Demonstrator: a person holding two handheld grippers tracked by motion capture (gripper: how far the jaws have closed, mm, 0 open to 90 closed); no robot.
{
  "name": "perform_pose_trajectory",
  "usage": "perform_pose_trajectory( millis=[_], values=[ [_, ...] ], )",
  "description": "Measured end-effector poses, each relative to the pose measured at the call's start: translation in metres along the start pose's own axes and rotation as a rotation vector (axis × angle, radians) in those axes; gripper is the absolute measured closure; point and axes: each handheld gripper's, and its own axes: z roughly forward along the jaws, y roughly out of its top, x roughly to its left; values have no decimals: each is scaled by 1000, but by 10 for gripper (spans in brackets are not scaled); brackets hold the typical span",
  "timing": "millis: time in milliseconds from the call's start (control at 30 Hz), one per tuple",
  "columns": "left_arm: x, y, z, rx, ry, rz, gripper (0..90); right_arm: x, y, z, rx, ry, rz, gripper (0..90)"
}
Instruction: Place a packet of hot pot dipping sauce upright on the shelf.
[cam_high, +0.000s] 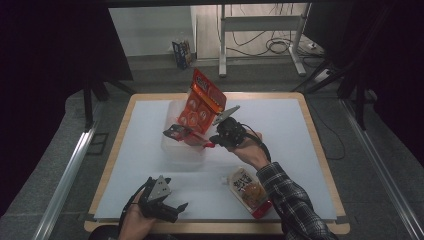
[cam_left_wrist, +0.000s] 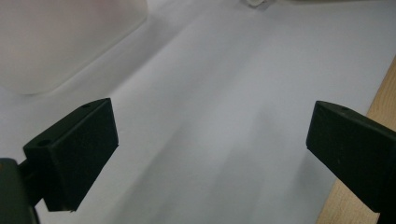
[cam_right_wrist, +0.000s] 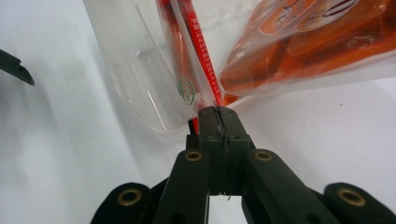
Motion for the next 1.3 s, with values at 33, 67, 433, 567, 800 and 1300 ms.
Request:
perform_pose_trajectory(
  millis=[33, 67, 433, 567, 800, 1300],
  values=[
    [0, 0, 0, 0, 0, 0, 21, 1, 1, 2, 3, -1, 0, 886],
    [0, 0, 0, 0, 1, 0, 21, 1, 1, 3, 5, -2, -2, 887],
    [0, 0, 1, 2, 0, 0, 21, -2, 7, 18, -3, -10, 18, 887],
    [0, 0, 1, 2, -1, 1, 21, -4, 7, 20, -8, -9, 24, 886],
    [0, 0, 1, 0, -2, -1, 21, -1, 6, 33, -9, 22, 29, 886],
    [0, 0, 1, 0, -2, 0, 21, 5, 13, 56, 24, 5, -11, 883]
  ],
)
